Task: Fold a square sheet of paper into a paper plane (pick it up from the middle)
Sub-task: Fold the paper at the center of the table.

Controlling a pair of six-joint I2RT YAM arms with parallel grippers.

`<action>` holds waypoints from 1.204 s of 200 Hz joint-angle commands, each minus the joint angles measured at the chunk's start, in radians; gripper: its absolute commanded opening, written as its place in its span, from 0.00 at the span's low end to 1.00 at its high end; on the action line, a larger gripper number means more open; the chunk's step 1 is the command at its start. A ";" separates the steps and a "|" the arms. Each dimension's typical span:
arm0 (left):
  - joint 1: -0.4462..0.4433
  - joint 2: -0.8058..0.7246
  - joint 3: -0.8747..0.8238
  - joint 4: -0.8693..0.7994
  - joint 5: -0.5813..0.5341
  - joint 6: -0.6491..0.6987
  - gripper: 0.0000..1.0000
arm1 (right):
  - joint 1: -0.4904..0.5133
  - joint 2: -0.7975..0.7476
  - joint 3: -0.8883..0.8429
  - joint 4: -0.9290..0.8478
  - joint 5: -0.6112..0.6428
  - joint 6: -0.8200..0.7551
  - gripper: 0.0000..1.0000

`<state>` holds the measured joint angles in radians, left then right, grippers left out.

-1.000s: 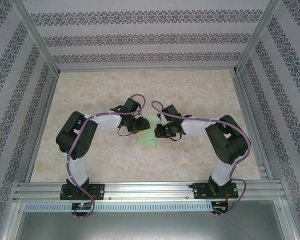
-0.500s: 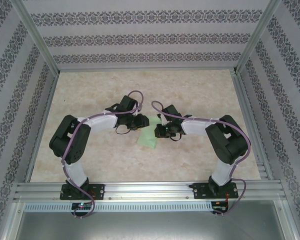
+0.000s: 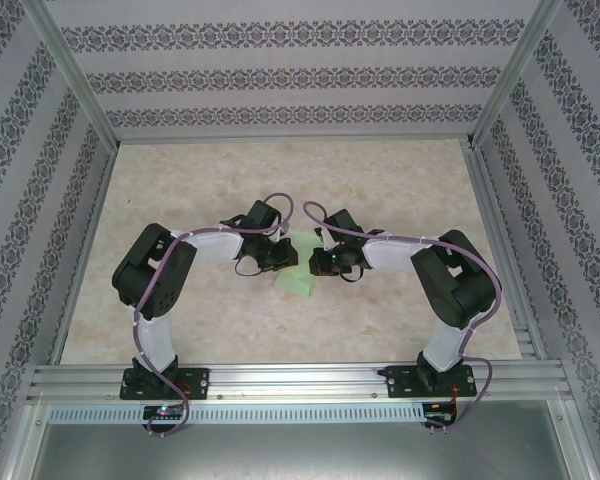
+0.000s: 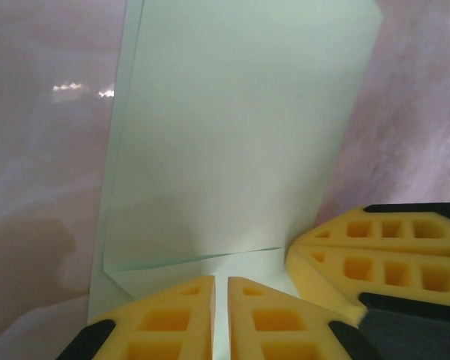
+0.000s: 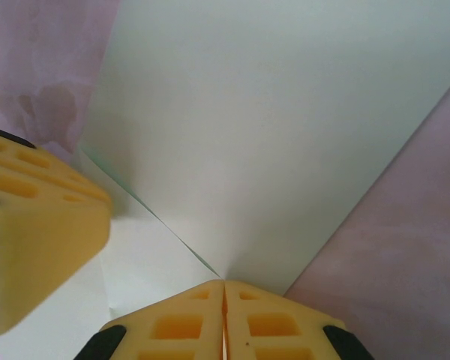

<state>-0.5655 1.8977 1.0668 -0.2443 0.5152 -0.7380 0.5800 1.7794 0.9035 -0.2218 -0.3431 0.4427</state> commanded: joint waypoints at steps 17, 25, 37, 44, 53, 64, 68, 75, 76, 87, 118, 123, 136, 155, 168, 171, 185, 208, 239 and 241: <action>-0.021 0.042 0.008 -0.051 -0.028 -0.021 0.13 | -0.001 -0.015 0.016 -0.108 0.004 -0.008 0.10; -0.023 0.049 0.005 -0.066 -0.043 -0.023 0.12 | 0.000 -0.023 0.024 -0.114 0.001 -0.006 0.10; -0.027 0.058 -0.001 -0.085 -0.068 -0.033 0.12 | 0.002 -0.045 0.035 -0.131 0.006 0.007 0.10; -0.029 0.063 -0.005 -0.100 -0.085 -0.038 0.12 | 0.007 -0.068 0.036 -0.138 0.007 0.015 0.11; -0.033 0.068 -0.013 -0.113 -0.099 -0.043 0.11 | 0.014 -0.111 0.034 -0.146 0.013 0.031 0.13; -0.036 0.074 -0.029 -0.118 -0.112 -0.052 0.11 | 0.027 -0.174 0.025 -0.154 0.029 0.052 0.16; -0.036 0.075 -0.033 -0.120 -0.114 -0.055 0.11 | 0.033 -0.194 0.021 -0.157 0.036 0.060 0.18; -0.037 0.078 -0.040 -0.121 -0.122 -0.058 0.11 | 0.046 -0.229 0.014 -0.164 0.048 0.073 0.21; -0.038 0.078 -0.041 -0.121 -0.124 -0.058 0.11 | 0.048 -0.232 0.014 -0.165 0.051 0.075 0.22; -0.039 0.081 -0.046 -0.125 -0.133 -0.060 0.11 | 0.067 -0.270 0.002 -0.170 0.070 0.093 0.26; -0.043 0.084 -0.044 -0.130 -0.141 -0.057 0.10 | 0.130 -0.308 -0.033 -0.149 0.105 0.152 0.26; -0.042 0.085 -0.043 -0.131 -0.141 -0.058 0.10 | 0.142 -0.305 -0.037 -0.141 0.109 0.161 0.25; -0.043 0.088 -0.041 -0.131 -0.141 -0.057 0.10 | 0.172 -0.290 -0.040 -0.122 0.114 0.170 0.22; -0.044 0.089 -0.043 -0.132 -0.139 -0.056 0.10 | 0.201 -0.244 -0.024 -0.116 0.134 0.177 0.17; -0.042 0.089 -0.045 -0.131 -0.138 -0.057 0.10 | 0.214 -0.212 -0.011 -0.103 0.140 0.183 0.15; -0.043 0.089 -0.045 -0.131 -0.138 -0.057 0.10 | 0.216 -0.205 -0.008 -0.101 0.140 0.183 0.15; -0.043 0.087 -0.047 -0.127 -0.138 -0.060 0.10 | 0.223 -0.173 0.009 -0.091 0.151 0.191 0.14; -0.042 0.089 -0.054 -0.118 -0.133 -0.066 0.10 | 0.224 -0.120 0.039 -0.081 0.159 0.201 0.12; -0.043 0.090 -0.057 -0.116 -0.134 -0.072 0.10 | 0.228 -0.079 0.064 -0.077 0.153 0.205 0.12; -0.043 0.090 -0.057 -0.116 -0.133 -0.072 0.10 | 0.228 -0.076 0.065 -0.075 0.152 0.205 0.12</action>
<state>-0.5858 1.9167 1.0668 -0.2581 0.4774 -0.7921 0.7971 1.6798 0.9279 -0.3286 -0.2096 0.6315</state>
